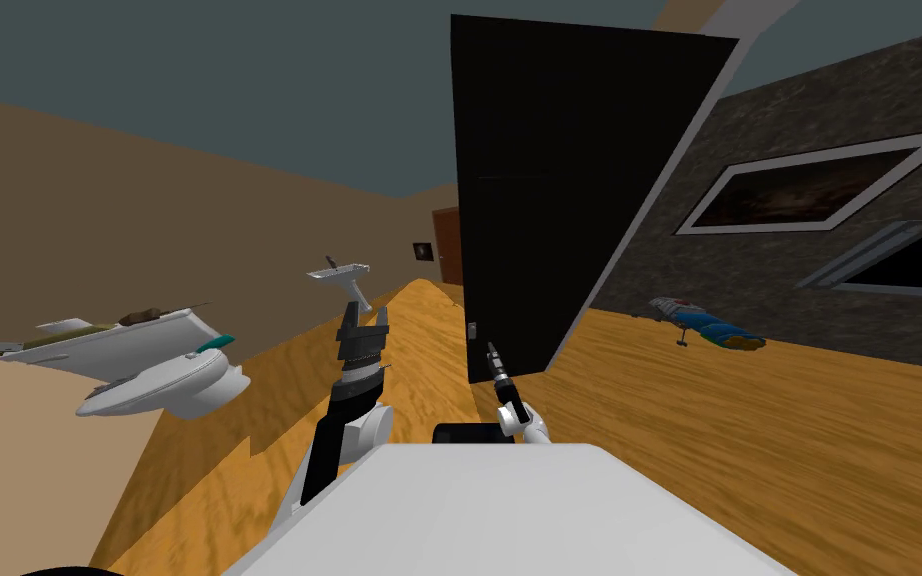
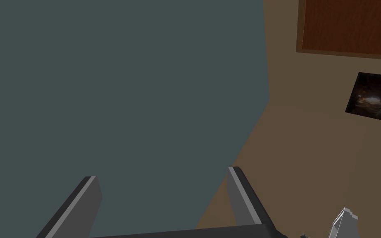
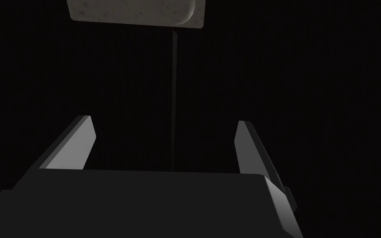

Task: Push the door open

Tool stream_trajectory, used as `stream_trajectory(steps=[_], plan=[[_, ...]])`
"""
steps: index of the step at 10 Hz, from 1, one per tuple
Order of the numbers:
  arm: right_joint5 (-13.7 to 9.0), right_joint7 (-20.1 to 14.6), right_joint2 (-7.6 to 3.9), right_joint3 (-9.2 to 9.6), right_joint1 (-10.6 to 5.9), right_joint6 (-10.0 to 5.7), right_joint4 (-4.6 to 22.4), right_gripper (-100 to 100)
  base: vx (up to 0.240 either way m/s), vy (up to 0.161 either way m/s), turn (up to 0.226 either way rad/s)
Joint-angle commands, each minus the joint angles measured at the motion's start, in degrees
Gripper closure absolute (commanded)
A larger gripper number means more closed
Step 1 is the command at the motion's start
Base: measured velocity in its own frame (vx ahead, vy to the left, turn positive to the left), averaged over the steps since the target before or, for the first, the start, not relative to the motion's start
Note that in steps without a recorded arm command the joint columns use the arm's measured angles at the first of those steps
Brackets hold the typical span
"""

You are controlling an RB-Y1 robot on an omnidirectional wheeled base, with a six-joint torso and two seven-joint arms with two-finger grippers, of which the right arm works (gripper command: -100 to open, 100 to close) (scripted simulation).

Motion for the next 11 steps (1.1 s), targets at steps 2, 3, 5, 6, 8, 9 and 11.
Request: stream_trajectory(steps=[2, 3, 5, 6, 8, 9, 11], plan=[[0.22, -0.26, 0.81, 0.59, -0.15, 0.01, 0.37, -100, -0.153, 0.107, -0.024], [0.17, -0.18, 0.72, 0.46, -0.24, -0.09, 0.58, -100, -0.071, 0.055, 0.001], [0.10, -0.18, -1.64, 0.26, -0.33, -0.25, 0.75, -100, 0.126, 0.027, 0.019], [0.07, -0.17, -2.25, 0.16, -0.38, -0.30, 0.81, -100, 0.185, 0.040, 0.020], [-0.02, -0.14, -3.03, -0.13, -0.51, -0.46, 0.99, -100, 0.243, 0.017, 0.028], [-0.05, -0.13, -2.96, -0.25, -0.56, -0.53, 1.07, -100, 0.243, 0.065, 0.031], [-0.14, -0.10, -1.91, -0.52, -0.69, -0.68, 1.24, -100, 0.229, 0.084, 0.023]])
